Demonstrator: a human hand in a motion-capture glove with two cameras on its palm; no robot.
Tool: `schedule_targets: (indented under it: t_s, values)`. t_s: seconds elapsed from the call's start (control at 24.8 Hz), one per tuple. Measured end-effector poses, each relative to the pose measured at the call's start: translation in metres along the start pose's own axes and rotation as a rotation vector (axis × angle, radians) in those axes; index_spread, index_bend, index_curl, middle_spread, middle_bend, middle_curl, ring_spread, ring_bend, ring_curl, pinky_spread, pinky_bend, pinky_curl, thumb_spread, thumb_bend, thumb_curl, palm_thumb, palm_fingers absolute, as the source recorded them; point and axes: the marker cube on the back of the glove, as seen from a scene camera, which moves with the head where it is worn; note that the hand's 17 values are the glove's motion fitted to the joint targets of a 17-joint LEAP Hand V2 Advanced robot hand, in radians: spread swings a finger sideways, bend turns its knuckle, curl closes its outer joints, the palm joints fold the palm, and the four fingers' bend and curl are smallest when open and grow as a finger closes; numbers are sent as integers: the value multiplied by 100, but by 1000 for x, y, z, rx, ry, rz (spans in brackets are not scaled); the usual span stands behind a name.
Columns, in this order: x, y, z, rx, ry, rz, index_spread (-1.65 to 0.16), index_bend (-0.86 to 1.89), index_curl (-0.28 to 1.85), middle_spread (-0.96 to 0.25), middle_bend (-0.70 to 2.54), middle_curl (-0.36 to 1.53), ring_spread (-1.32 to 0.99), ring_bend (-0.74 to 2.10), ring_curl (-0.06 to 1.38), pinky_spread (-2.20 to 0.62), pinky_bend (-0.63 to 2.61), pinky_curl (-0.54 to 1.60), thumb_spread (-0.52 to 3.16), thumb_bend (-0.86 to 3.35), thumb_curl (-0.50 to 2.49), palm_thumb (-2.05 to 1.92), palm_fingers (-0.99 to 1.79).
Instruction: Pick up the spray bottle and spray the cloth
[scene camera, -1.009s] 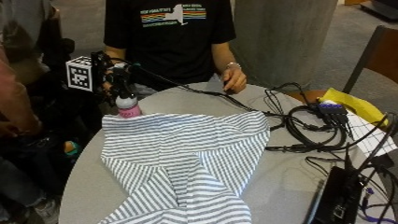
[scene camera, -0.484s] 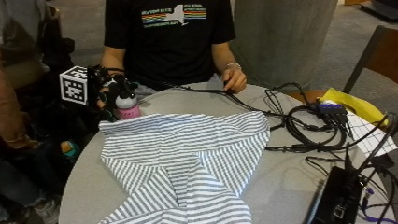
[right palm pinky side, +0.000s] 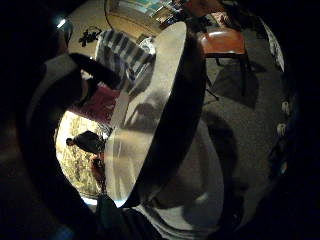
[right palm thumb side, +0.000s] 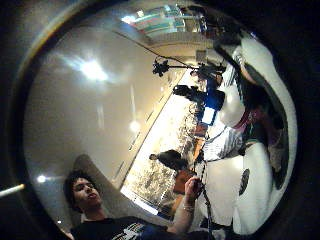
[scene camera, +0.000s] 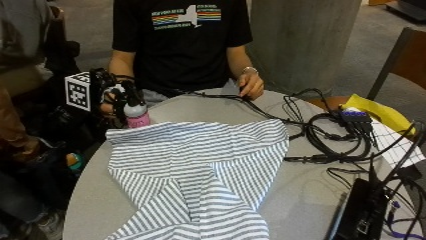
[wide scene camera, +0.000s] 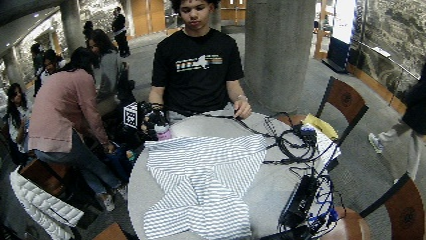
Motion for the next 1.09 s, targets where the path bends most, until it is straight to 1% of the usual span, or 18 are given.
schedule_targets:
  t_s: [0.08,0.28,0.44,0.61,0.69,0.81,0.89,1.09]
  values:
    - [0,0,-1,11,-8,-3,-25,29,26,-7,28,44,-9,53,39,-12,47,35,61,5,53,119,123]
    - [2,3,0,1,-28,19,-23,33,33,-9,31,48,-12,57,45,-22,48,38,47,4,57,122,124]
    - [2,3,-1,12,-23,15,-22,35,37,-10,32,50,-13,55,46,-25,48,39,40,1,59,121,120]
    - [-2,1,0,14,-13,-8,-20,31,39,-8,28,49,-9,41,44,-20,49,39,41,-2,60,120,104]
    - [-1,2,0,-9,-10,-3,-21,24,39,-6,23,48,-8,38,43,-14,51,40,47,-1,60,120,90]
    - [1,4,3,-67,-5,9,-24,6,35,-3,23,48,-5,36,43,-2,55,42,60,-4,59,115,71]
    - [1,6,4,-104,2,15,-26,1,31,-1,22,47,-4,35,42,4,58,43,65,-5,58,111,62]
    - [1,5,9,-161,34,15,-29,0,23,2,20,45,0,35,40,16,63,42,74,-6,54,101,46]
